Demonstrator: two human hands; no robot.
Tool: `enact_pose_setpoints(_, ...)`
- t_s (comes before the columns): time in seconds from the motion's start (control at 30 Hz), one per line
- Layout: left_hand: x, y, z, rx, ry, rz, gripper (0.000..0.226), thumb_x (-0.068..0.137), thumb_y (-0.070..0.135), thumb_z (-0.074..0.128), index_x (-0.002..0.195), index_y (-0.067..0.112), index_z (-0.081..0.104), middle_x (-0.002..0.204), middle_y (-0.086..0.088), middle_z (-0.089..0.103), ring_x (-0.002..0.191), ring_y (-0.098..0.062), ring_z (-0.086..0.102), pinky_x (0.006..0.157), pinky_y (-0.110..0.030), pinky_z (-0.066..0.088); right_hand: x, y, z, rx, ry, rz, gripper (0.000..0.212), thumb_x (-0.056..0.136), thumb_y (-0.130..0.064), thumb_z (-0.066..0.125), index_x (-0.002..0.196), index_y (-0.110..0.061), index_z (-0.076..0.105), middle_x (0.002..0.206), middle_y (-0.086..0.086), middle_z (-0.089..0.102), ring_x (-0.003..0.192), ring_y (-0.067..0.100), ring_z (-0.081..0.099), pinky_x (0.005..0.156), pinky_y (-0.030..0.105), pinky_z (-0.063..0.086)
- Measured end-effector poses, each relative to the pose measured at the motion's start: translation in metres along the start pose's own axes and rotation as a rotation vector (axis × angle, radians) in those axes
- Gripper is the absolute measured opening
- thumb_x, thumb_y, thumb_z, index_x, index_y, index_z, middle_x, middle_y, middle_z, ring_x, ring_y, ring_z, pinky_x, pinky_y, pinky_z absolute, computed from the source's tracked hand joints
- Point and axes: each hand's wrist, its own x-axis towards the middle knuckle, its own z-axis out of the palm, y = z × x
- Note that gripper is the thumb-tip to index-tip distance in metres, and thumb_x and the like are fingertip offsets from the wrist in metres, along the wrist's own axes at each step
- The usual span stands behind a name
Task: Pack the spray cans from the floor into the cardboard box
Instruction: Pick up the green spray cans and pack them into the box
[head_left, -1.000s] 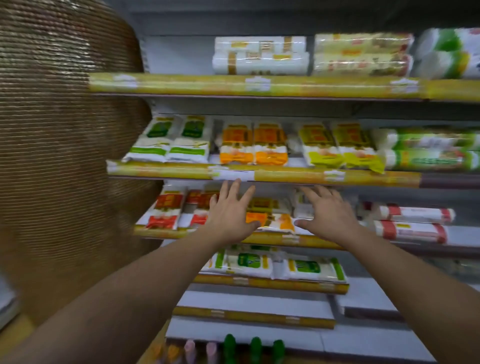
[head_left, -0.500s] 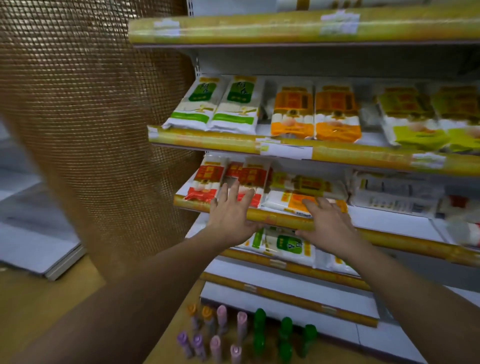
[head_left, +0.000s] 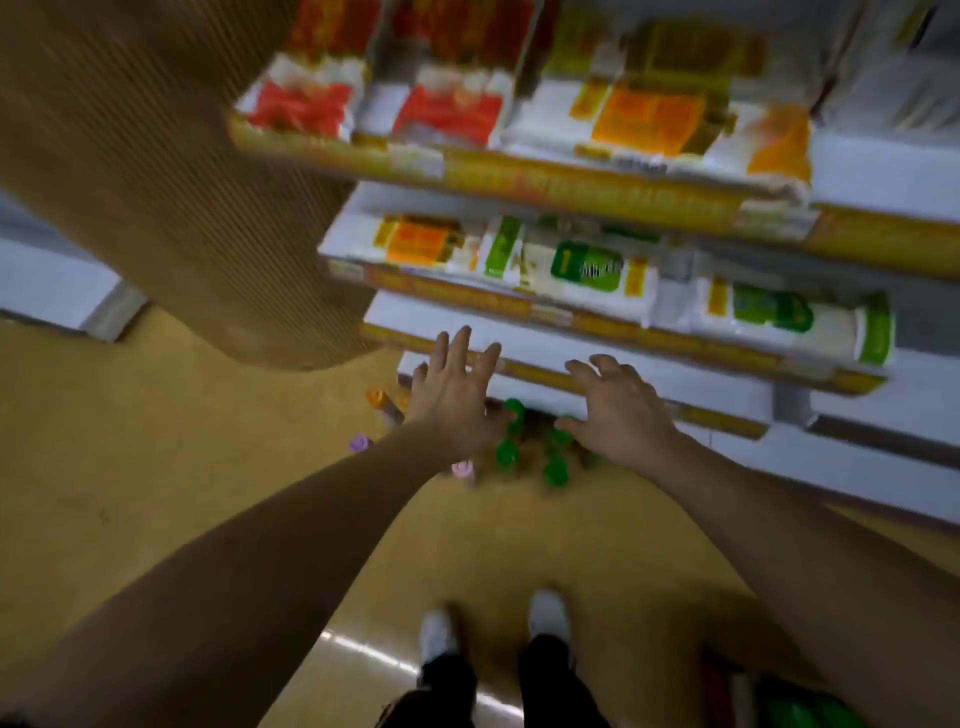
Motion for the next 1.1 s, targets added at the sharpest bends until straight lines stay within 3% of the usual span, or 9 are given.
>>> enact_pose_setpoints(0.23, 0.036, -0.033, 0.174, -0.027, -0.111, -0.004, 0.097, 0.086, 0.056, 0.069, 0.162, 0.024, 0.018, 0.168, -0.013, 0.009, 0.154, -0.039, 0.005, 0.121, -0.055, 0.02, 0.043, 0.042, 0.169, 0.043, -0.167, 0.115, 0.076, 0.084, -0.055, 0.068, 0.147, -0.024, 0.039, 0.145, 0.013, 0.041, 0.13, 0.038, 0.045, 0.105, 0.046, 0.044)
enact_pose_setpoints(0.3, 0.051, -0.039, 0.218, -0.03, -0.135, -0.026, 0.101, 0.083, 0.054, 0.073, 0.161, 0.02, 0.019, 0.167, -0.015, 0.01, 0.153, -0.039, 0.009, 0.12, -0.056, 0.024, 0.059, 0.05, 0.212, 0.085, -0.174, 0.155, 0.076, 0.084, -0.052, 0.071, 0.147, -0.023, 0.04, 0.144, 0.015, 0.043, 0.129, 0.039, 0.047, 0.104, 0.047, 0.045)
enact_pose_setpoints(0.43, 0.084, -0.049, 0.302, -0.097, -0.166, -0.017, 0.101, 0.077, 0.054, 0.077, 0.158, 0.032, 0.02, 0.166, -0.016, 0.012, 0.151, -0.041, 0.014, 0.115, -0.063, 0.029, 0.093, 0.065, 0.291, 0.136, -0.16, 0.197, 0.066, 0.087, -0.048, 0.07, 0.14, -0.021, 0.043, 0.136, 0.015, 0.047, 0.121, 0.038, 0.052, 0.096, 0.046, 0.048)
enact_pose_setpoints(0.57, 0.115, -0.06, 0.365, -0.105, -0.188, -0.02, 0.094, 0.079, 0.048, 0.079, 0.155, 0.031, 0.027, 0.163, -0.015, 0.016, 0.148, -0.041, 0.019, 0.111, -0.061, 0.036, 0.128, 0.08, 0.361, 0.123, -0.134, 0.211, 0.065, 0.086, -0.047, 0.07, 0.139, -0.022, 0.041, 0.136, 0.016, 0.045, 0.121, 0.037, 0.05, 0.097, 0.047, 0.049)
enact_pose_setpoints(0.7, 0.147, -0.068, 0.413, -0.097, -0.218, 0.017, 0.099, 0.08, 0.044, 0.081, 0.158, 0.029, 0.022, 0.163, -0.017, 0.019, 0.149, -0.041, 0.019, 0.111, -0.061, 0.037, 0.159, 0.097, 0.415, 0.111, -0.119, 0.255, 0.068, 0.086, -0.046, 0.072, 0.142, -0.022, 0.042, 0.142, 0.019, 0.039, 0.126, 0.04, 0.046, 0.1, 0.048, 0.048)
enact_pose_setpoints(0.8, 0.167, -0.073, 0.44, -0.142, -0.22, 0.036, 0.092, 0.081, 0.036, 0.082, 0.155, 0.028, 0.028, 0.16, -0.016, 0.026, 0.144, -0.04, 0.03, 0.108, -0.055, 0.044, 0.176, 0.105, 0.443, 0.141, -0.07, 0.248, 0.057, 0.084, -0.041, 0.076, 0.13, -0.019, 0.049, 0.134, 0.017, 0.042, 0.119, 0.038, 0.05, 0.094, 0.047, 0.052)
enact_pose_setpoints(0.93, 0.181, -0.074, 0.46, -0.245, -0.165, 0.034, 0.079, 0.079, 0.021, 0.084, 0.144, 0.024, 0.04, 0.144, -0.014, 0.044, 0.12, -0.033, 0.056, 0.093, -0.041, 0.055, 0.187, 0.11, 0.464, 0.152, 0.045, 0.237, 0.048, 0.081, -0.027, 0.078, 0.121, -0.016, 0.056, 0.125, 0.014, 0.046, 0.109, 0.036, 0.054, 0.083, 0.041, 0.054)
enact_pose_setpoints(1.1, 0.179, -0.073, 0.464, -0.272, -0.109, 0.028, 0.062, 0.081, 0.015, 0.078, 0.135, 0.019, 0.047, 0.122, -0.013, 0.054, 0.1, -0.03, 0.059, 0.078, -0.038, 0.052, 0.185, 0.112, 0.468, 0.16, 0.062, 0.206, 0.049, 0.084, -0.022, 0.072, 0.129, -0.017, 0.056, 0.124, 0.014, 0.046, 0.107, 0.035, 0.052, 0.083, 0.039, 0.052)
